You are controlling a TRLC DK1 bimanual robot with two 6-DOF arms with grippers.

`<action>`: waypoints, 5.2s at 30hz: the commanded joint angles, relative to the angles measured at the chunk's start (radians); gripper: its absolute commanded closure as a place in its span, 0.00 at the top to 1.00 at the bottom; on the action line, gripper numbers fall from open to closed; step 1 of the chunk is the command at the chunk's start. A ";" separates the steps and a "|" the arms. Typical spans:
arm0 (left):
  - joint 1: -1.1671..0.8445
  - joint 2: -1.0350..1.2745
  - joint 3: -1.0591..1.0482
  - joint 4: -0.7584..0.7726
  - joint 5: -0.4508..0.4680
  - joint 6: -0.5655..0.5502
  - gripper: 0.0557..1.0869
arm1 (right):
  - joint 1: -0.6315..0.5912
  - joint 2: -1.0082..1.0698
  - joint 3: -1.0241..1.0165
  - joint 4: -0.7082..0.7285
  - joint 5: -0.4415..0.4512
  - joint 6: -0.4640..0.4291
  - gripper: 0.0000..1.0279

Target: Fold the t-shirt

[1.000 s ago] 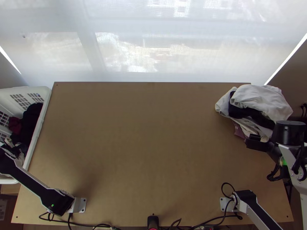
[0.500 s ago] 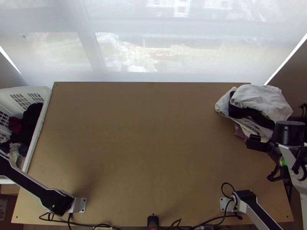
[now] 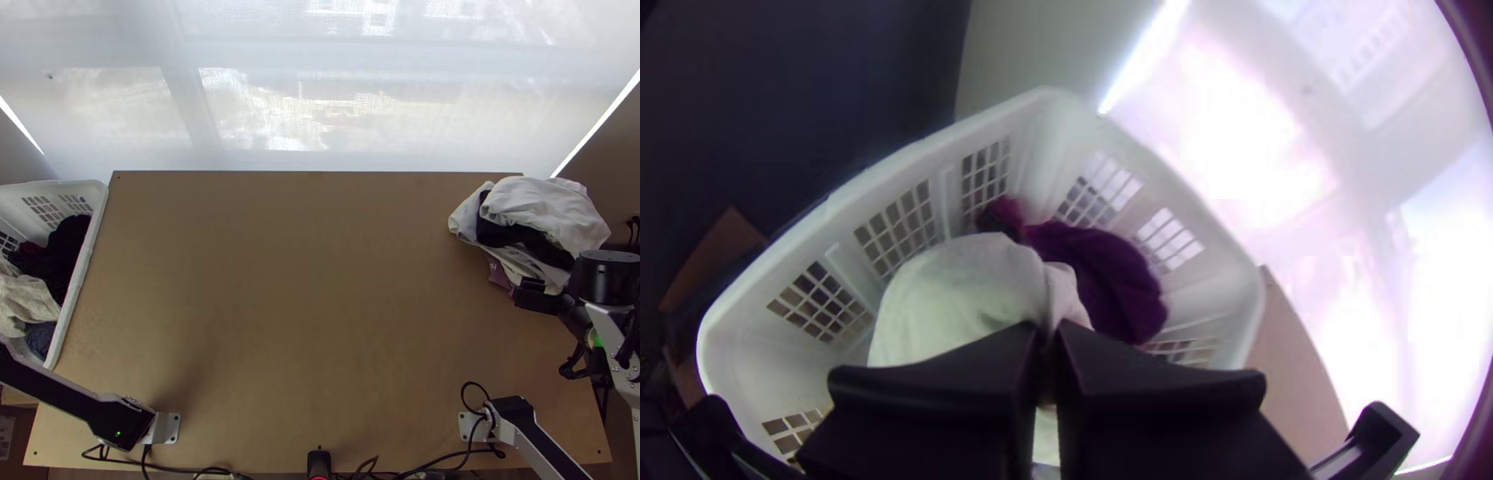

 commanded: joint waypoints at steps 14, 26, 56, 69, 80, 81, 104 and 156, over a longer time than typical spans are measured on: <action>-0.071 -0.759 -0.010 -0.085 0.325 -0.099 0.03 | 0.222 -0.021 0.084 0.012 0.000 -0.011 0.95; -0.501 -1.015 -0.033 -0.107 0.311 -0.283 0.03 | 0.307 -0.043 0.089 0.041 0.000 -0.032 0.95; -1.601 -1.276 -1.159 0.166 -0.322 -0.125 0.03 | 0.244 -0.144 -0.001 0.047 0.000 -0.057 0.95; -1.837 -1.248 -1.468 0.301 -0.342 -0.052 0.03 | 0.204 -0.150 -0.032 0.024 0.000 -0.058 0.95; -1.777 -1.190 -1.257 0.312 -0.372 -0.024 0.95 | 0.198 -0.149 -0.044 0.018 0.000 -0.075 0.95; -1.742 -1.190 -1.219 0.288 -0.372 -0.024 0.95 | 0.201 -0.146 -0.043 0.023 0.000 -0.077 0.95; -1.115 -1.560 -1.308 -0.067 -0.361 -0.024 0.95 | 0.733 0.339 0.098 0.285 -0.022 -0.195 0.95; -0.978 -1.531 -1.492 -0.074 -0.253 -0.152 0.95 | 1.040 1.230 0.503 0.592 -0.367 -0.316 0.27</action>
